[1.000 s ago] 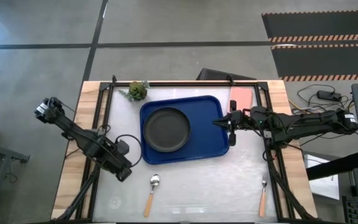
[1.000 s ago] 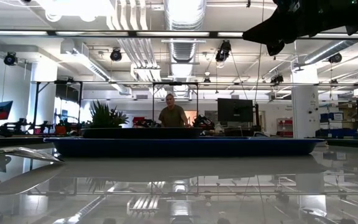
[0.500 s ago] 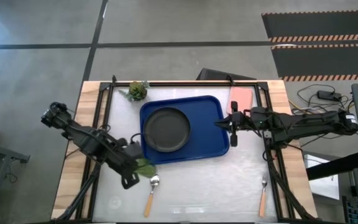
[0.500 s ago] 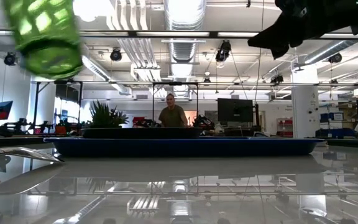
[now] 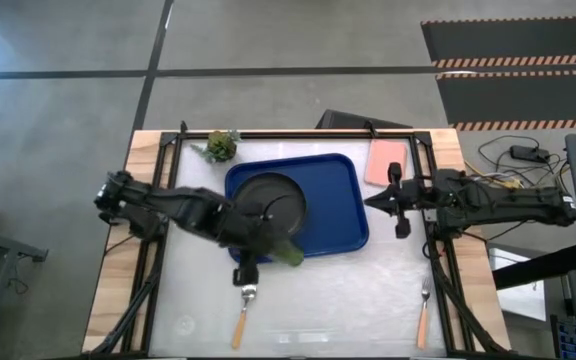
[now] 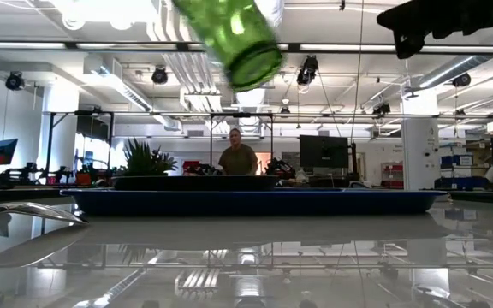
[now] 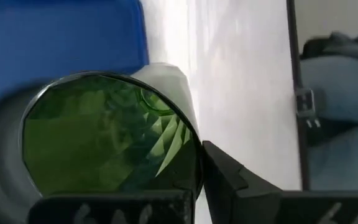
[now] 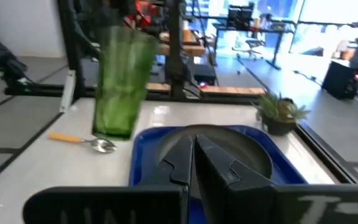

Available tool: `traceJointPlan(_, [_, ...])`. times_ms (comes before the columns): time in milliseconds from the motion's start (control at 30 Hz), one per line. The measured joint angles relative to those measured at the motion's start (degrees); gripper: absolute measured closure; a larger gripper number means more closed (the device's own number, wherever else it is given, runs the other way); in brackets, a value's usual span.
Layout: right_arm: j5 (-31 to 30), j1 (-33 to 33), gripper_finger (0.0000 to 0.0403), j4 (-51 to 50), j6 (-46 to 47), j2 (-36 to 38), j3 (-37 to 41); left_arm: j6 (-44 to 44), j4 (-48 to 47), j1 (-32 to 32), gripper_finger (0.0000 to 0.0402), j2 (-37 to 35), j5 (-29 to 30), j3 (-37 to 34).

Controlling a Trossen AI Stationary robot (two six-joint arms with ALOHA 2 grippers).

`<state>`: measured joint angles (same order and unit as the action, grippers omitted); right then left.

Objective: Pick and place plate/cup/fork/spoon on tray
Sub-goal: Put the green cup on the blue tray to the top right of the black plate

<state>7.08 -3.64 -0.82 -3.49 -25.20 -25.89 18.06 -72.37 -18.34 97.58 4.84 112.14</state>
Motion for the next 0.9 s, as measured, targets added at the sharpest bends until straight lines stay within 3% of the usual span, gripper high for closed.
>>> traceJointPlan(367, [0.64,0.00,0.0394,0.09,0.51,5.77,2.36,-16.26,12.10,11.08,0.0401,3.87,0.47,0.48])
traceJointPlan(633, [0.62,0.00,0.0394,-0.70,0.14,8.65,2.40,-23.39,11.96,17.93,0.0402,9.69,7.45,5.83])
traceJointPlan(900, [0.45,0.00,0.0394,-0.95,-0.72,9.08,2.43,-25.65,13.06,23.95,0.0402,14.50,7.72,7.18])
